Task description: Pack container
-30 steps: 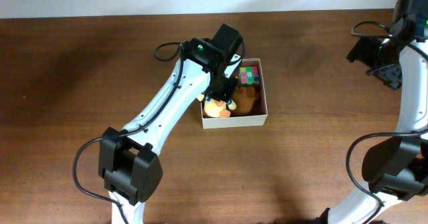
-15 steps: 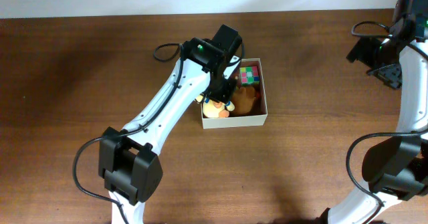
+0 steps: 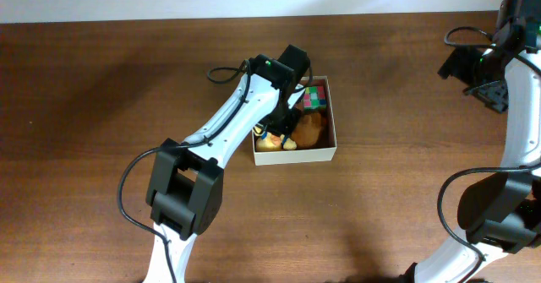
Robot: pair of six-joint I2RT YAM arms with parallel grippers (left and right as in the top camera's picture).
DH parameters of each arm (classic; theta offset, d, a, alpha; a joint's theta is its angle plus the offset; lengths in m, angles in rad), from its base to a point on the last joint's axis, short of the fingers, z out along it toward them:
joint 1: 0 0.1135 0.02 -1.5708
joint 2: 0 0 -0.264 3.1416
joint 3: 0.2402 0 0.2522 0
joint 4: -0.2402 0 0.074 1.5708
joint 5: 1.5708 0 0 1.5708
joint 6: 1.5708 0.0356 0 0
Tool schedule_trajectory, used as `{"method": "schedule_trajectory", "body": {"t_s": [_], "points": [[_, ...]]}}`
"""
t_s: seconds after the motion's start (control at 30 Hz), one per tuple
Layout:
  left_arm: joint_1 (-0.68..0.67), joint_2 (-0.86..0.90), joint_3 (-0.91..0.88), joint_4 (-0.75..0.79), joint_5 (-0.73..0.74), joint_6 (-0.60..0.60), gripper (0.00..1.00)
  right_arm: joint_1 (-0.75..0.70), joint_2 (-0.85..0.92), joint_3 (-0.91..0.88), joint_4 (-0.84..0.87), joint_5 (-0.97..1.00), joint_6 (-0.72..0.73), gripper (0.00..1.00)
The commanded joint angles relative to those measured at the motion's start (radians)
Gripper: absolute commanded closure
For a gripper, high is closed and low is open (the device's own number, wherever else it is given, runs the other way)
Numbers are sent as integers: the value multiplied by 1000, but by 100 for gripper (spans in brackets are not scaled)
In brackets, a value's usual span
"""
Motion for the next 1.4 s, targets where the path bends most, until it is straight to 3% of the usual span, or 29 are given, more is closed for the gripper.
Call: {"method": "schedule_trajectory", "body": {"t_s": [0.0,0.63,0.67,0.77,0.83,0.97,1.37], "points": [[-4,17,-8,10,-3,10,97,-3,3,-3,0,12,5,1],[-4,93,-9,39,-3,10,97,-3,3,-3,0,12,5,1],[-4,93,-9,39,-3,10,95,-3,3,-3,0,12,5,1],[-3,93,-9,39,-3,10,60,-3,3,-3,0,12,5,1],[-3,93,-9,38,-3,10,43,-3,3,-3,0,12,5,2],[-3,93,-6,37,-3,10,36,-3,3,-3,0,12,5,1],[-3,93,26,25,-3,10,36,-3,3,-3,0,12,5,1]]}}
